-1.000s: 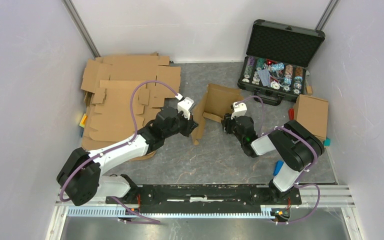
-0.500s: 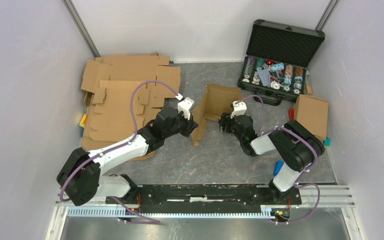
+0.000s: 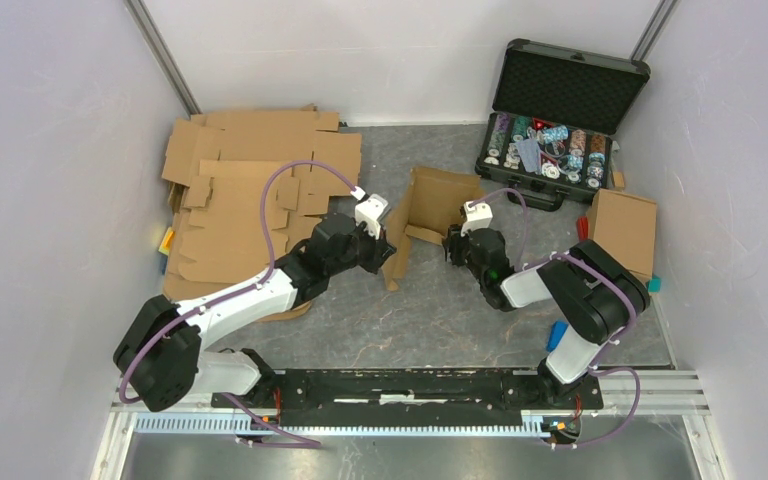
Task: Fold the paper box
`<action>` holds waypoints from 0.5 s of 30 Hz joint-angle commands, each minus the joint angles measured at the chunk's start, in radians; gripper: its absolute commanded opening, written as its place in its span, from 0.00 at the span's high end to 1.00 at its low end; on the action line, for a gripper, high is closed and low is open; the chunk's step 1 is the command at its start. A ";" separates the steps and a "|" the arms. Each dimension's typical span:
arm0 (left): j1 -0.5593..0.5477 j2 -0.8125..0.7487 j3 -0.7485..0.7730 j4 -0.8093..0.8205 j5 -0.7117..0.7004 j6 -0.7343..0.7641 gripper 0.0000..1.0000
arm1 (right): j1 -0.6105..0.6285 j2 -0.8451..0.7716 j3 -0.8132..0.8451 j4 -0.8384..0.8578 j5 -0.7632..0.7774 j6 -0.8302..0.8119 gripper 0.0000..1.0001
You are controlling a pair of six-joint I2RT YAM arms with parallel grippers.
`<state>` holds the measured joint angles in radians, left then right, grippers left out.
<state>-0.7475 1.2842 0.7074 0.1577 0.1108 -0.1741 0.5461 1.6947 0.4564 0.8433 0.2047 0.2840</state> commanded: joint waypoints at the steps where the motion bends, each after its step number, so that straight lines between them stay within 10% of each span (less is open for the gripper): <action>1: -0.009 0.015 0.024 -0.030 0.065 -0.034 0.83 | 0.007 -0.012 0.043 -0.025 0.010 0.060 0.57; 15: -0.009 0.022 0.025 -0.032 0.067 -0.035 0.83 | 0.006 0.081 0.189 -0.215 0.076 0.024 0.70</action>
<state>-0.7414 1.2961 0.7116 0.1627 0.1005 -0.1741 0.5499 1.7439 0.6056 0.6827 0.2474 0.2840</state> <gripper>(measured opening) 0.168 0.439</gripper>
